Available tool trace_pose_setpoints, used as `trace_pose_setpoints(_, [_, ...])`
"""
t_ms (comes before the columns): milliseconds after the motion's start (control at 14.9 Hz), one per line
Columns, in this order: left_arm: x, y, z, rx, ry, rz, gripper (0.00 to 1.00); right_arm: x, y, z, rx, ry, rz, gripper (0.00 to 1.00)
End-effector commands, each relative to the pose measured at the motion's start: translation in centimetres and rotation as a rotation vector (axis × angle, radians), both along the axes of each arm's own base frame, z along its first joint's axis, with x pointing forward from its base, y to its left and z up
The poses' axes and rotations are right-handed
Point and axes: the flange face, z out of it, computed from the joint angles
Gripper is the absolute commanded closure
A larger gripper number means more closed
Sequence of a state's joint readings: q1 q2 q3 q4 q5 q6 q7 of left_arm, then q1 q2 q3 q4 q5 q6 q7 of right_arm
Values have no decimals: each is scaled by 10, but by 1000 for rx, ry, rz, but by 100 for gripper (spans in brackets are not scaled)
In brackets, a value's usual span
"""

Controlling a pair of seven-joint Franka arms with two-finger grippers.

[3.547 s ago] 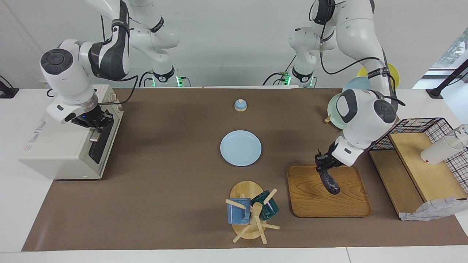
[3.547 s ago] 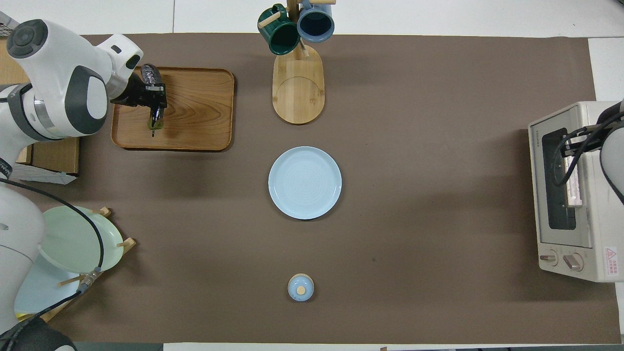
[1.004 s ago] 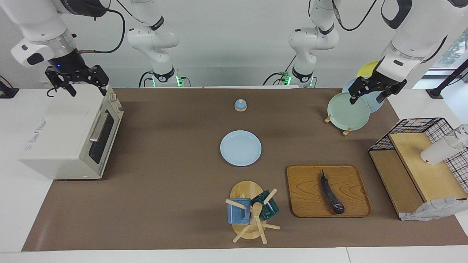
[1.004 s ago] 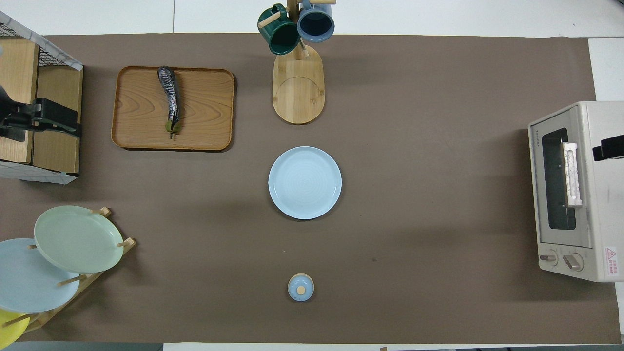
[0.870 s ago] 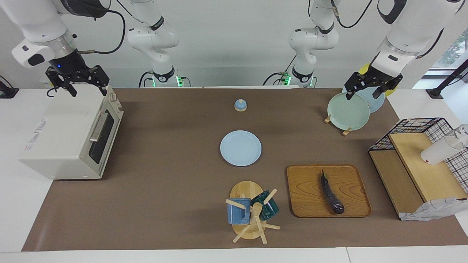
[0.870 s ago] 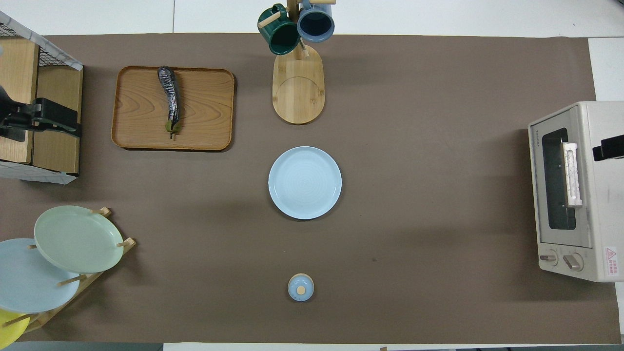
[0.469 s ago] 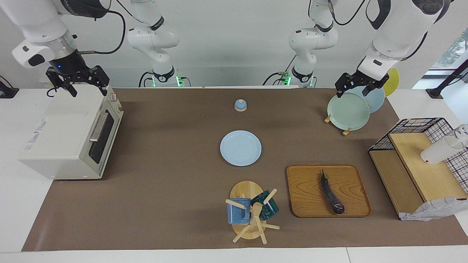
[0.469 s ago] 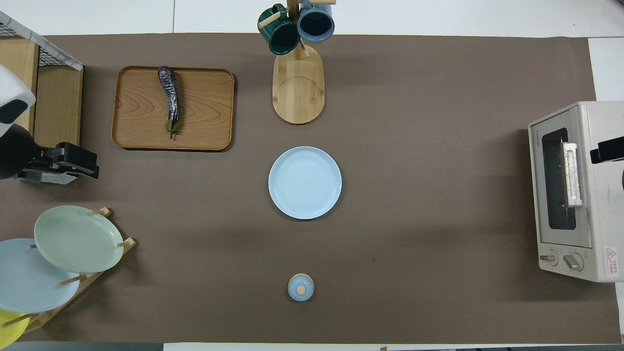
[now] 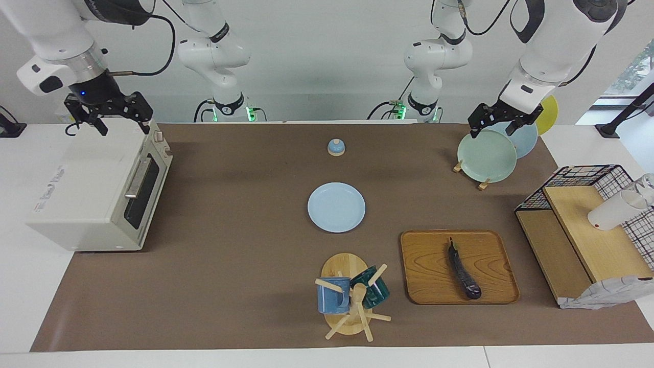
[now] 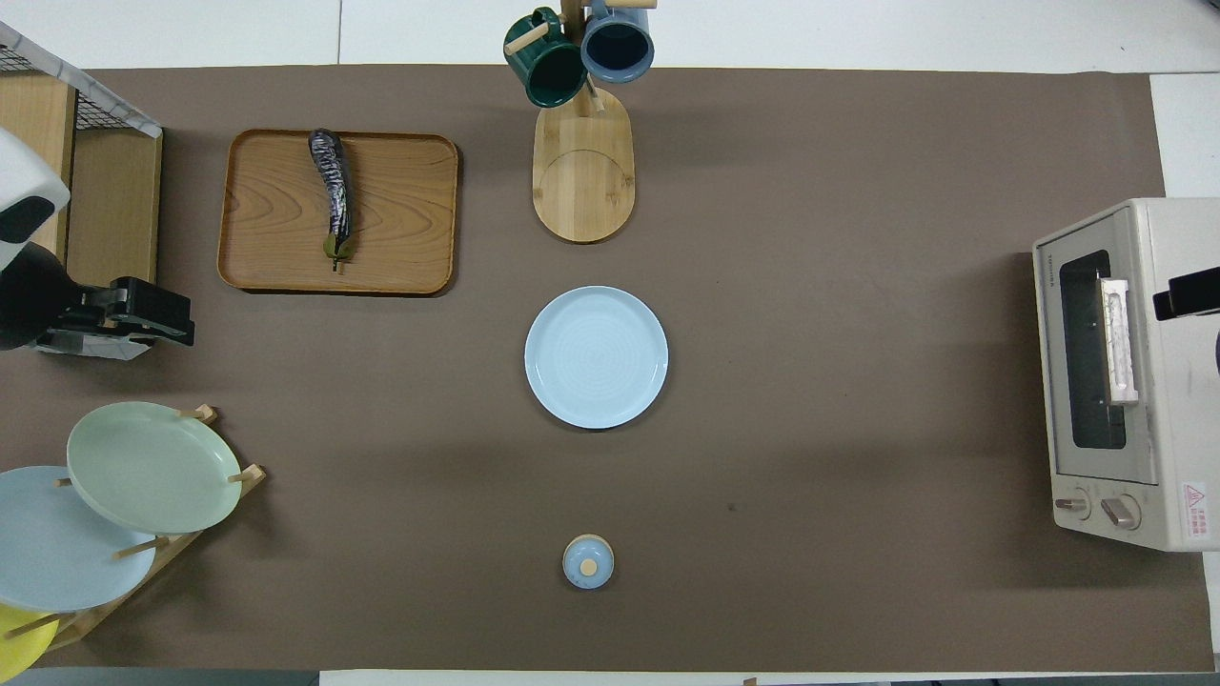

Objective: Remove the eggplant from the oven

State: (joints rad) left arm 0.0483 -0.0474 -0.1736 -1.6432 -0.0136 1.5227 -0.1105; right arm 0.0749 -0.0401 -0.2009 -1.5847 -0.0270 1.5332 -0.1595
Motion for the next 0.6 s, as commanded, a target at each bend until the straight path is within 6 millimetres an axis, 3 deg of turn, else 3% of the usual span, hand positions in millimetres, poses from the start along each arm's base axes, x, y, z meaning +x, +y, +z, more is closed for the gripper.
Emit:
trace_pose_setpoints(0, [2, 5, -10, -5, -19, 22, 0, -4, 0, -1, 19, 9, -16, 0])
trace_pose_setpoints(535, [2, 7, -7, -6, -17, 19, 0, -4, 1, 0, 19, 8, -15, 0])
